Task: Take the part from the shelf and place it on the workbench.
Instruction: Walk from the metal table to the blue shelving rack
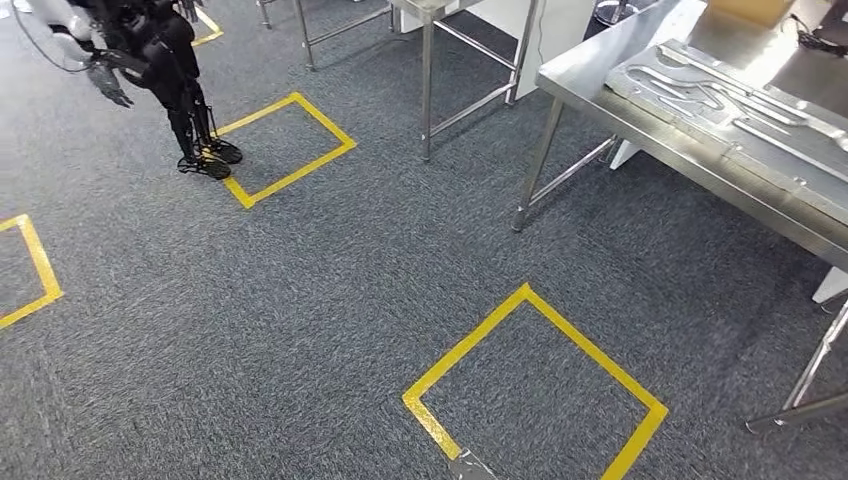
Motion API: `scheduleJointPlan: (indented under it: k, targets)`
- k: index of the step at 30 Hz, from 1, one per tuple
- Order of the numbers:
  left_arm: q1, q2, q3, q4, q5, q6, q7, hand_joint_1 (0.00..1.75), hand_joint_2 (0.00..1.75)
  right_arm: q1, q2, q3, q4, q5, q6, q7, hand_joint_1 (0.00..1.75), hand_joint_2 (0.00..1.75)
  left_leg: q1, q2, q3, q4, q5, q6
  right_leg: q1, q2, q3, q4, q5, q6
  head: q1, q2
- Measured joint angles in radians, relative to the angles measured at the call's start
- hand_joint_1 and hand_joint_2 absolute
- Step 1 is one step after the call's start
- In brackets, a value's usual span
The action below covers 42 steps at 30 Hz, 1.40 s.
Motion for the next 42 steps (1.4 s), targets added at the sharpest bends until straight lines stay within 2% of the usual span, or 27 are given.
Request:
scheduleJointPlan:
  k: [1, 2, 3, 5, 7, 9, 10, 11, 13, 15, 17, 18, 19, 20, 22, 24, 26, 28, 30, 32, 33, 34, 35, 37, 39, 41, 42]
  targets:
    - [-0.001, -0.001, 0.000, 0.000, -0.001, 0.007, 0.002, 0.00, 1.75, 0.003, 0.000, 0.000, 0.000, 0.000, 0.000, 0.001, 0.00, 0.00, 0.000, -0.014, -0.002, 0.001, 0.001, 0.001, -0.002, 0.012, -0.034, 0.066, -0.025, 0.003, 0.000, 0.000]
    - [0.001, -0.003, 0.000, 0.000, -0.002, 0.014, 0.004, 0.00, 1.75, 0.005, -0.001, 0.000, 0.000, 0.001, 0.000, 0.001, 0.00, 0.00, 0.000, -0.028, -0.003, 0.001, 0.001, 0.001, -0.003, 0.016, -0.055, 0.106, -0.030, 0.005, 0.000, 0.000]
    - [0.002, -0.004, 0.001, 0.000, -0.004, 0.022, 0.006, 0.00, 1.75, 0.006, -0.001, 0.000, 0.000, 0.001, 0.000, 0.001, 0.00, 0.00, 0.000, -0.042, -0.003, 0.003, 0.001, 0.000, -0.005, 0.017, -0.060, 0.108, -0.016, 0.006, 0.000, 0.000]
    - [0.004, -0.006, 0.002, 0.000, -0.008, 0.040, 0.006, 0.00, 1.75, 0.007, -0.001, 0.000, 0.000, 0.004, 0.000, 0.001, 0.00, 0.00, 0.001, -0.070, -0.002, 0.008, -0.001, -0.004, -0.012, 0.034, -0.016, 0.003, 0.059, 0.007, 0.000, 0.000]
    - [0.002, -0.008, 0.003, 0.000, -0.011, 0.059, 0.006, 0.00, 1.75, 0.007, -0.001, 0.000, 0.000, 0.008, 0.000, 0.001, 0.00, 0.00, 0.001, -0.096, -0.007, 0.018, -0.004, -0.014, -0.017, 0.079, 0.037, -0.117, 0.108, 0.004, 0.000, 0.000]
    - [0.002, -0.009, 0.003, 0.000, -0.015, 0.080, 0.004, 0.00, 1.75, 0.007, -0.001, 0.000, 0.001, 0.011, -0.001, 0.001, 0.00, 0.00, 0.002, -0.117, -0.016, 0.022, -0.003, -0.028, -0.015, 0.100, 0.051, -0.153, 0.111, -0.005, 0.000, 0.000]
    - [0.004, -0.010, 0.004, 0.000, -0.017, 0.089, 0.002, 0.00, 1.75, 0.007, -0.001, 0.000, 0.001, 0.012, -0.001, 0.001, 0.00, 0.00, 0.004, -0.127, -0.020, 0.020, 0.000, -0.036, -0.014, 0.090, 0.051, -0.155, 0.113, -0.012, 0.000, 0.000]
    - [0.007, -0.010, 0.004, 0.000, -0.019, 0.099, 0.001, 0.00, 1.75, 0.006, 0.000, 0.000, 0.000, 0.014, -0.001, 0.001, 0.00, 0.00, 0.006, -0.120, -0.023, 0.022, -0.001, -0.042, -0.013, 0.079, 0.052, -0.159, 0.116, -0.020, 0.000, 0.000]
    - [0.007, -0.010, 0.005, 0.000, -0.024, 0.114, -0.002, 0.00, 1.75, 0.004, 0.002, 0.000, 0.000, 0.016, -0.001, 0.000, 0.00, 0.00, 0.005, -0.073, -0.044, 0.064, -0.027, -0.050, -0.014, 0.053, 0.057, -0.169, 0.121, -0.037, 0.000, 0.000]
    - [0.003, -0.011, 0.005, 0.000, -0.028, 0.123, -0.004, 0.00, 1.75, 0.007, 0.002, 0.000, 0.000, 0.018, -0.001, 0.000, 0.00, 0.00, 0.006, -0.022, -0.099, 0.181, -0.089, -0.056, -0.010, 0.023, 0.058, -0.172, 0.120, -0.047, 0.000, 0.000]
    - [0.003, -0.011, 0.005, 0.000, -0.029, 0.126, -0.004, 0.00, 1.75, 0.009, 0.002, 0.000, 0.000, 0.019, -0.001, 0.001, 0.00, 0.00, 0.009, -0.011, -0.153, 0.295, -0.131, -0.061, -0.006, -0.009, 0.058, -0.172, 0.117, -0.050, 0.000, 0.000]
    - [0.005, -0.012, 0.005, 0.000, -0.029, 0.125, -0.003, 0.00, 1.75, 0.009, 0.002, 0.000, 0.000, 0.019, -0.001, 0.001, 0.00, 0.00, 0.010, -0.007, -0.157, 0.306, -0.126, -0.063, -0.004, -0.023, 0.059, -0.172, 0.116, -0.050, 0.000, 0.000]
    - [0.007, -0.012, 0.005, 0.000, -0.029, 0.125, -0.002, 0.00, 1.75, 0.008, 0.002, 0.000, 0.000, 0.020, -0.001, 0.001, 0.00, 0.00, 0.011, -0.002, -0.139, 0.277, -0.104, -0.063, -0.004, -0.036, 0.061, -0.172, 0.114, -0.049, -0.001, 0.000]
    - [0.008, -0.012, 0.005, 0.000, -0.029, 0.124, -0.001, 0.00, 1.75, 0.008, 0.002, 0.000, 0.000, 0.020, -0.002, 0.001, 0.00, 0.00, 0.010, 0.010, -0.104, 0.213, -0.070, -0.060, -0.003, -0.048, 0.065, -0.172, 0.111, -0.047, 0.000, 0.000]
    - [0.005, -0.012, 0.005, 0.000, -0.029, 0.122, -0.001, 0.00, 1.75, 0.007, 0.002, 0.000, 0.000, 0.021, -0.002, 0.002, 0.00, 0.00, 0.003, 0.055, -0.029, 0.077, -0.023, -0.050, 0.001, -0.070, 0.074, -0.171, 0.104, -0.039, 0.000, 0.000]
    - [0.003, -0.012, 0.005, 0.000, -0.029, 0.118, -0.002, 0.00, 1.75, 0.006, 0.002, 0.000, 0.000, 0.021, -0.005, 0.002, 0.00, 0.00, -0.006, 0.075, -0.004, 0.024, -0.016, -0.038, 0.006, -0.090, 0.079, -0.170, 0.098, -0.030, 0.000, 0.000]
    - [0.006, -0.013, 0.006, 0.000, -0.030, 0.114, -0.003, 0.00, 1.75, 0.004, 0.003, 0.000, 0.000, 0.021, -0.009, 0.001, 0.00, 0.00, -0.006, 0.052, -0.006, 0.020, -0.012, -0.027, 0.005, -0.101, 0.082, -0.170, 0.094, -0.019, 0.000, 0.000]
    - [0.007, -0.013, 0.006, 0.000, -0.032, 0.109, -0.004, 0.00, 1.75, 0.003, 0.004, 0.000, 0.000, 0.020, -0.014, 0.000, 0.00, 0.00, -0.002, 0.030, -0.004, 0.011, -0.006, -0.015, 0.000, -0.060, 0.074, -0.141, 0.068, -0.009, 0.000, 0.000]
    - [0.004, -0.014, 0.006, 0.000, -0.034, 0.102, -0.006, 0.00, 1.75, 0.005, 0.003, 0.000, 0.000, 0.020, -0.016, -0.001, 0.00, 0.00, 0.000, 0.008, -0.003, 0.006, -0.002, -0.006, -0.005, -0.001, 0.024, -0.034, 0.008, -0.005, 0.000, 0.000]
    - [0.002, -0.014, 0.006, 0.000, -0.034, 0.095, -0.006, 0.00, 1.75, 0.010, 0.002, 0.000, 0.000, 0.020, -0.017, -0.001, 0.00, 0.00, -0.001, -0.019, -0.005, 0.008, -0.001, -0.004, -0.007, 0.016, -0.043, 0.092, -0.037, -0.004, 0.000, 0.000]
    - [0.004, -0.015, 0.006, 0.000, -0.034, 0.092, -0.005, 0.00, 1.75, 0.011, 0.002, 0.000, 0.000, 0.021, -0.017, 0.000, 0.00, 0.00, -0.001, -0.033, -0.005, 0.009, -0.001, -0.004, -0.007, 0.018, -0.059, 0.115, -0.032, -0.003, 0.000, 0.000]
    - [0.005, -0.014, 0.006, 0.000, -0.033, 0.090, -0.004, 0.00, 1.75, 0.011, 0.002, 0.000, 0.000, 0.023, -0.017, 0.000, 0.00, 0.00, -0.001, -0.048, -0.004, 0.010, -0.002, -0.005, -0.009, 0.020, -0.056, 0.097, -0.005, -0.003, 0.000, 0.000]
    - [0.005, -0.015, 0.006, 0.000, -0.032, 0.087, -0.004, 0.00, 1.75, 0.010, 0.002, 0.000, 0.000, 0.025, -0.017, 0.000, 0.00, 0.00, 0.000, -0.063, -0.003, 0.013, -0.003, -0.006, -0.011, 0.027, -0.036, 0.043, 0.035, -0.003, 0.000, 0.000]
    - [0.005, -0.015, 0.007, 0.000, -0.028, 0.084, -0.002, 0.00, 1.75, 0.009, 0.002, 0.000, 0.000, 0.032, -0.015, 0.003, 0.00, 0.00, 0.001, -0.091, -0.005, 0.022, -0.007, -0.014, -0.017, 0.070, 0.019, -0.086, 0.098, -0.005, 0.000, 0.000]
    - [0.004, -0.015, 0.008, 0.000, -0.024, 0.082, -0.002, 0.00, 1.75, 0.007, 0.002, 0.000, 0.001, 0.036, -0.014, 0.007, 0.00, 0.00, 0.001, -0.112, -0.013, 0.028, -0.007, -0.027, -0.017, 0.097, 0.040, -0.140, 0.112, -0.011, 0.000, 0.000]
    - [0.008, -0.014, 0.009, 0.000, -0.023, 0.078, 0.000, 0.00, 1.75, 0.004, 0.003, 0.000, 0.001, 0.038, -0.013, 0.011, 0.00, 0.00, 0.004, -0.130, -0.020, 0.025, -0.003, -0.042, -0.014, 0.081, 0.040, -0.144, 0.115, -0.021, 0.000, 0.000]
    - [0.010, -0.014, 0.010, 0.000, -0.023, 0.075, 0.001, 0.00, 1.75, 0.002, 0.004, 0.000, 0.000, 0.038, -0.013, 0.012, 0.00, 0.00, 0.005, -0.122, -0.023, 0.028, -0.006, -0.047, -0.014, 0.071, 0.042, -0.149, 0.118, -0.028, 0.000, 0.000]
